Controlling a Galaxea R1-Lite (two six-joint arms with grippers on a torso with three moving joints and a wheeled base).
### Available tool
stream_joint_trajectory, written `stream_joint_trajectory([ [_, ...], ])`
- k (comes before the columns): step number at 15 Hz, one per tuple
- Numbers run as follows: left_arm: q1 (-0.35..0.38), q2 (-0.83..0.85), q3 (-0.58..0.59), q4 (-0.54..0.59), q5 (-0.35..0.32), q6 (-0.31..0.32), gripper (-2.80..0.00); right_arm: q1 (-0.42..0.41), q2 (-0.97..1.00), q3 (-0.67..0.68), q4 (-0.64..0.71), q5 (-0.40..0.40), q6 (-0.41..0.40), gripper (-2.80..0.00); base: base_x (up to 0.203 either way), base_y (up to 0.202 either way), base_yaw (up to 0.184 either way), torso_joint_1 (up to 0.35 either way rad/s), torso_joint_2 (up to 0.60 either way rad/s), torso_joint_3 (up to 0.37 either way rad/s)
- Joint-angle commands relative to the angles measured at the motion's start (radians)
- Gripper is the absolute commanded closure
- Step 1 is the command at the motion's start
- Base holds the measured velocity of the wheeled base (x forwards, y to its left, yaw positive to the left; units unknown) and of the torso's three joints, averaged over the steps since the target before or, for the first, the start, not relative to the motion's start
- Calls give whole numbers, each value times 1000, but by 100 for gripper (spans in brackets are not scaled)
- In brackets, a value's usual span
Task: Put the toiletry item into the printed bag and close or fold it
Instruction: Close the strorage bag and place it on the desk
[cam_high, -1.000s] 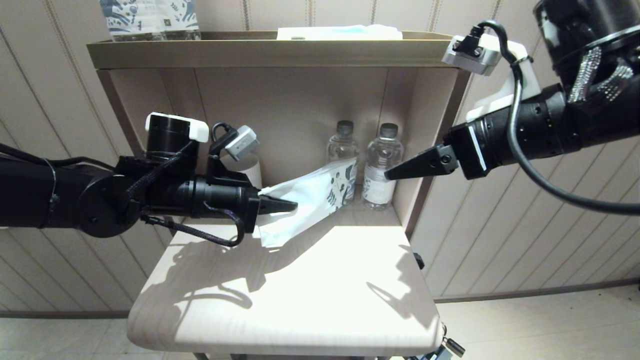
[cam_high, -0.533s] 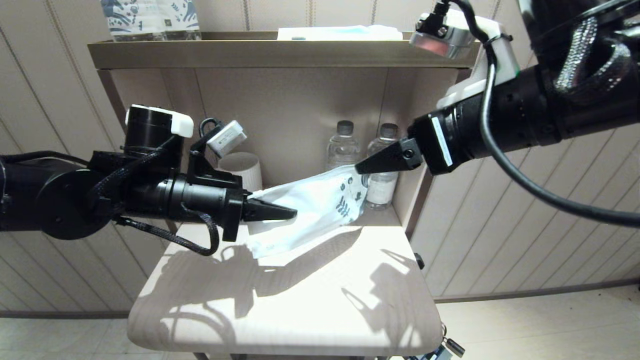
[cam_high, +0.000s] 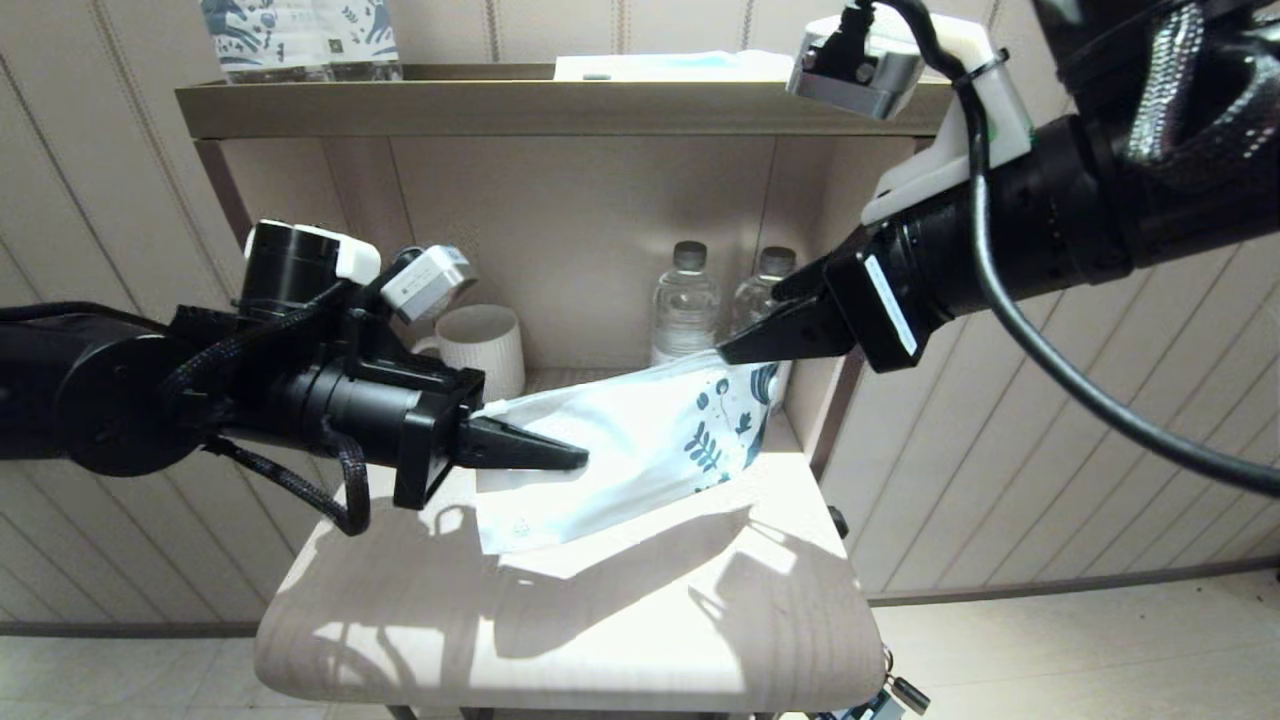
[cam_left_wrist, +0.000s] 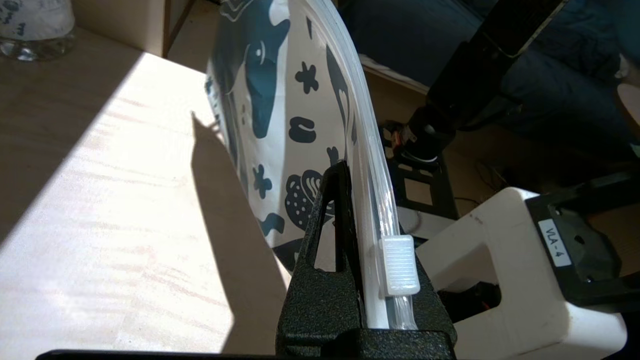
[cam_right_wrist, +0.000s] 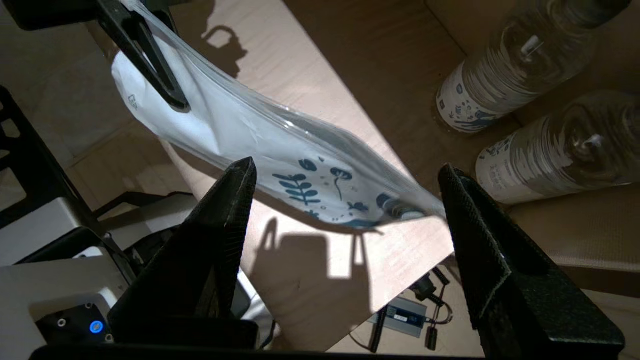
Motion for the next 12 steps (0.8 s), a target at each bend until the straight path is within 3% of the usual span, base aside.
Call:
stream_joint_trajectory([
  [1,-11,43,4,-1,-6,8,0,13,-3,-1,-2,4,-19,-280,0,0,0,0,0,0],
  [7,-21,53,11,1,-6,21,0,54,48,3,-67,64,-61,-280,0,0,0,0,0,0],
  [8,-22,52,18,-1,-6,23,0,54,63,5,-73,67,-64,0,0,0,0,0,0,0],
  [10,-29,48,28,1,-6,47,0,55,79,-1,-78,90,-75,0,0,0,0,0,0,0],
  [12,-41,52,34,2,-6,51,0,54,90,1,-66,161,-89,0,0,0,0,0,0,0],
])
